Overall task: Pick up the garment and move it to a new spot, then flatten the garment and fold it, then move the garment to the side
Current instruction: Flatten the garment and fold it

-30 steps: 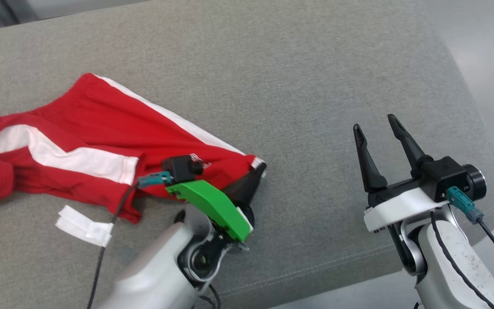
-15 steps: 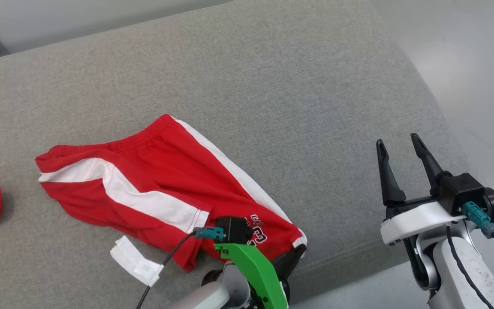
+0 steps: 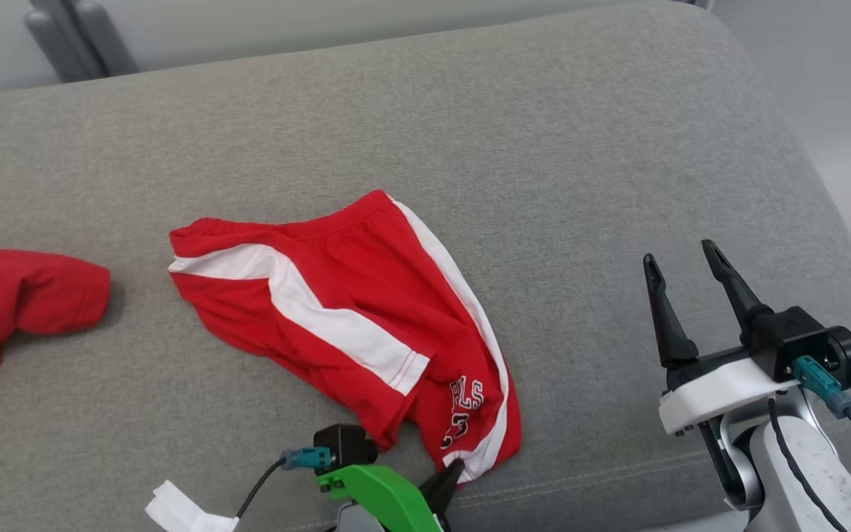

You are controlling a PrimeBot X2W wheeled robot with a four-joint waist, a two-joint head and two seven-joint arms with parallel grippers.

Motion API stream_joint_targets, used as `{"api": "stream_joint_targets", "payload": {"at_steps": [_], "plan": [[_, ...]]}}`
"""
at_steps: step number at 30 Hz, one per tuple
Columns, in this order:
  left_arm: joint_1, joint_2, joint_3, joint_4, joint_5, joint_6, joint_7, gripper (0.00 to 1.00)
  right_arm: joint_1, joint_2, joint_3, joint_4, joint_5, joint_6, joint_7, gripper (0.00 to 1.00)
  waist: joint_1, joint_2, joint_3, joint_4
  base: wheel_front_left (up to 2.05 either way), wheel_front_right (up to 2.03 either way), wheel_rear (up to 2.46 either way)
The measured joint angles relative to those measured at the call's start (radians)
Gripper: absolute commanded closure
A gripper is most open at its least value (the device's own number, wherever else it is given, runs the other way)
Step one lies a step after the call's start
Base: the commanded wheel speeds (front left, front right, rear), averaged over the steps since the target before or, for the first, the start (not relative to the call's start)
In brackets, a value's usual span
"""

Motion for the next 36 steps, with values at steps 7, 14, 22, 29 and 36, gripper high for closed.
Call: {"api": "stream_joint_targets", "payload": {"at_steps": [7,14,22,29,36], "plan": [[0.046,0.058,0.003,0.028,-0.019,0.007,-0.009,1.00,-0.001,-0.011,0.016,0.005,-0.018,0.020,0.000,0.00,0.0000,0.0000,-0.017,0.083,0.00,0.00,0.00],[0.099,0.101,0.085,0.044,-0.062,0.007,-0.052,1.00,-0.002,-0.007,0.050,0.037,-0.028,0.045,0.000,0.00,0.0000,0.0000,-0.039,0.173,0.00,0.00,0.00],[0.102,0.134,0.139,0.042,-0.087,0.015,-0.083,1.00,-0.025,0.034,0.101,0.146,-0.019,0.074,0.009,0.00,0.0000,0.0000,-0.047,0.249,0.00,0.00,0.00],[0.102,0.137,0.129,0.032,-0.071,0.022,-0.090,1.00,-0.153,0.012,0.119,0.253,-0.024,0.096,0.083,0.00,0.0000,0.0000,-0.032,0.315,0.00,0.00,0.00],[0.100,0.155,0.182,0.038,-0.069,0.030,-0.105,1.00,-0.212,-0.031,0.157,0.314,-0.042,0.115,0.116,0.00,0.0000,-0.0001,-0.011,0.378,0.00,0.00,0.00]]}}
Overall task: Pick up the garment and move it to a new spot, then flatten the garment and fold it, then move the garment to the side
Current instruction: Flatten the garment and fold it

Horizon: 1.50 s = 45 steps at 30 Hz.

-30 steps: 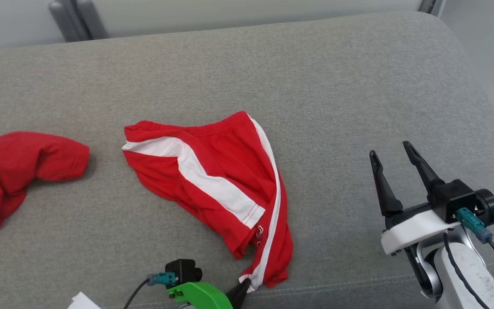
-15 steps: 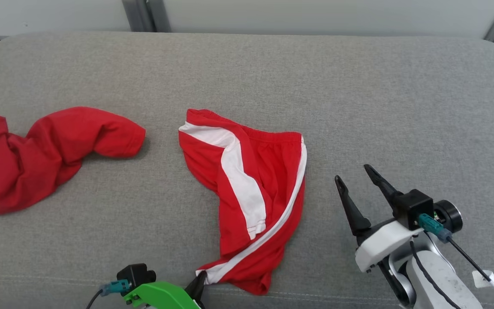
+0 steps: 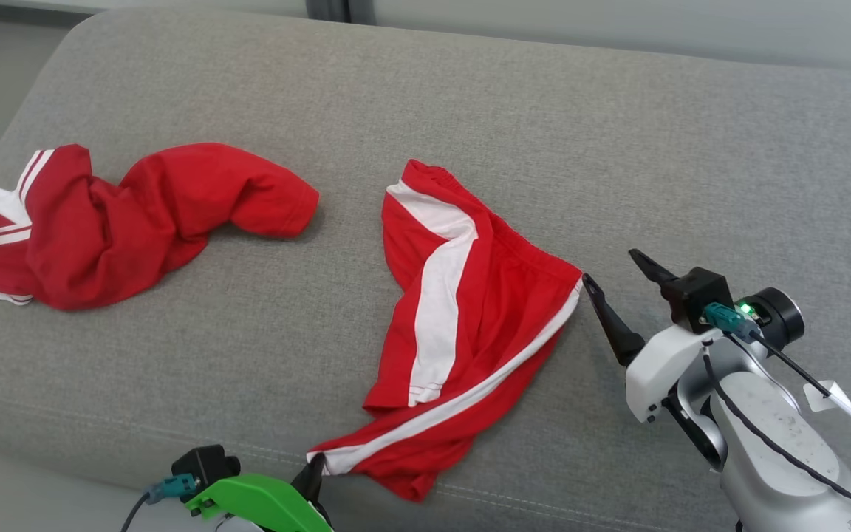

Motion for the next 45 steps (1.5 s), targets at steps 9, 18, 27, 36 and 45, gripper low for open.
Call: {"api": "stream_joint_targets", "payload": {"at_steps": [9,18,27,36,45], "plan": [[-0.007,0.014,0.056,-0.010,-0.002,0.000,-0.017,1.00,-0.029,0.010,0.094,0.076,0.010,0.016,0.012,0.00,0.0000,0.0000,0.033,0.056,0.00,0.00,0.00],[-0.003,0.016,0.081,-0.013,-0.010,0.008,-0.018,1.00,-0.029,0.026,0.193,0.125,0.046,0.017,-0.025,0.00,0.0000,0.0000,0.019,0.047,0.00,0.00,0.00],[0.003,0.017,0.096,-0.027,-0.011,0.009,-0.021,1.00,-0.029,0.007,0.270,0.146,0.084,0.017,-0.043,0.00,0.0000,0.0000,0.009,0.016,0.00,0.00,0.00],[0.003,0.018,0.097,-0.044,-0.011,0.009,-0.021,1.00,-0.061,-0.028,0.312,0.164,0.138,0.017,-0.062,0.00,0.0000,0.0000,0.019,0.010,0.00,0.00,0.00],[0.004,0.018,0.104,-0.052,-0.010,0.011,-0.021,1.00,-0.073,-0.035,0.370,0.175,0.208,0.017,-0.063,0.93,0.0000,0.0000,0.021,0.016,0.00,0.00,0.00]]}}
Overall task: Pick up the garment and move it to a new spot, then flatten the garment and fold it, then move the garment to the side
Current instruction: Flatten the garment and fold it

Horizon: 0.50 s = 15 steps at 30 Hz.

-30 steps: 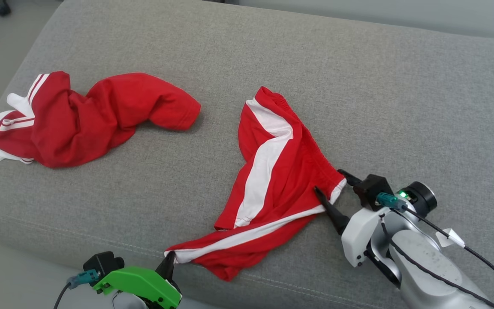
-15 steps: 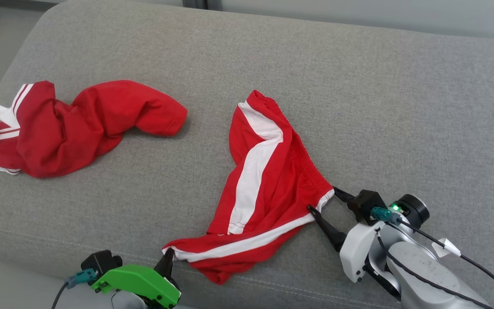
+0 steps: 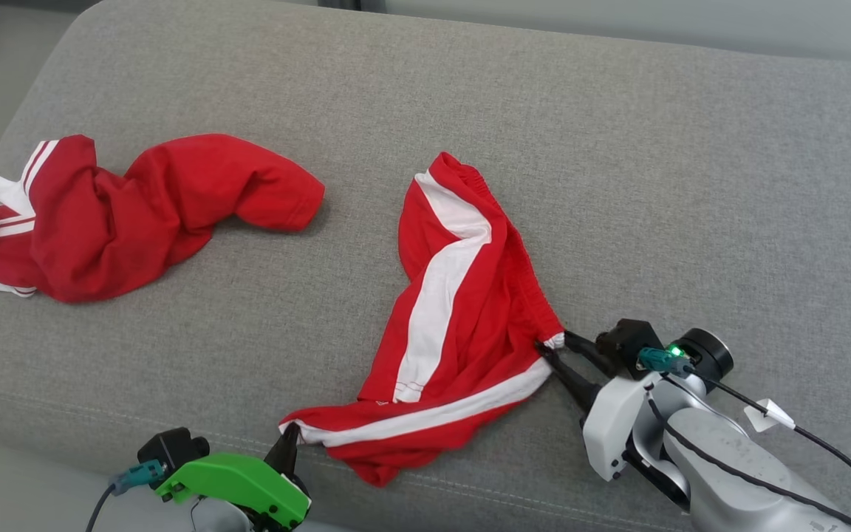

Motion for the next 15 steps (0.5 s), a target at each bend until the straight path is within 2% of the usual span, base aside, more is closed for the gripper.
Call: {"api": "stream_joint_targets", "payload": {"at_steps": [1,3,9,15], "plan": [[0.001,0.000,0.003,0.000,0.000,0.001,0.000,1.00,-0.001,-0.002,0.005,0.000,0.007,0.000,0.000,0.83,0.0000,0.0000,0.000,0.001,0.00,0.00,0.00],[0.005,0.000,0.009,-0.001,0.000,0.001,0.000,1.00,-0.003,-0.010,0.014,0.002,0.026,0.000,0.000,1.00,0.0000,0.0000,-0.002,0.002,0.00,0.00,0.00],[0.014,0.004,0.043,-0.011,0.000,0.002,-0.004,1.00,-0.006,-0.016,0.051,-0.011,0.136,0.000,-0.009,1.00,0.0000,0.0000,-0.020,-0.001,0.00,0.00,0.00],[0.014,0.035,0.114,-0.067,-0.002,0.005,-0.005,1.00,-0.006,-0.008,0.078,-0.116,0.312,0.000,-0.008,1.00,0.0000,0.0000,-0.045,-0.012,0.00,0.00,0.00]]}}
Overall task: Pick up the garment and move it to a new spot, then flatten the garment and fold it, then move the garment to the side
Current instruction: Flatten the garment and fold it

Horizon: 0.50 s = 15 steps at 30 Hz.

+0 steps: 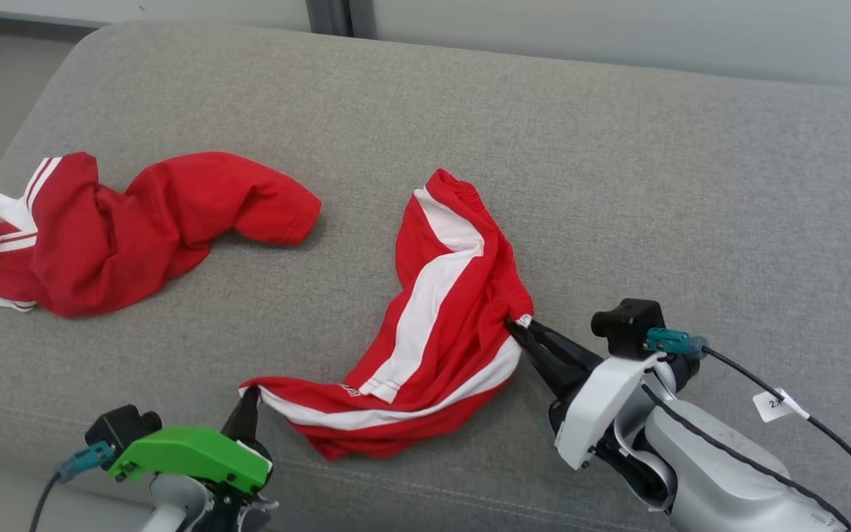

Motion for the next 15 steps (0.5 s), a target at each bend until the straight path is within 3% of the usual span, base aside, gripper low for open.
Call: {"api": "stream_joint_targets", "payload": {"at_steps": [7,15], "plan": [[-0.001,0.026,0.143,-0.118,0.007,-0.009,0.000,1.00,-0.019,-0.033,0.006,-0.183,0.183,0.000,0.016,1.00,0.0000,0.0000,-0.034,-0.023,0.00,0.00,0.00],[-0.001,0.079,0.345,-0.292,0.055,-0.015,0.000,1.00,-0.056,-0.135,-0.062,-0.402,0.326,0.000,0.029,1.00,0.0000,0.0000,-0.074,-0.068,0.00,0.00,0.00]]}}
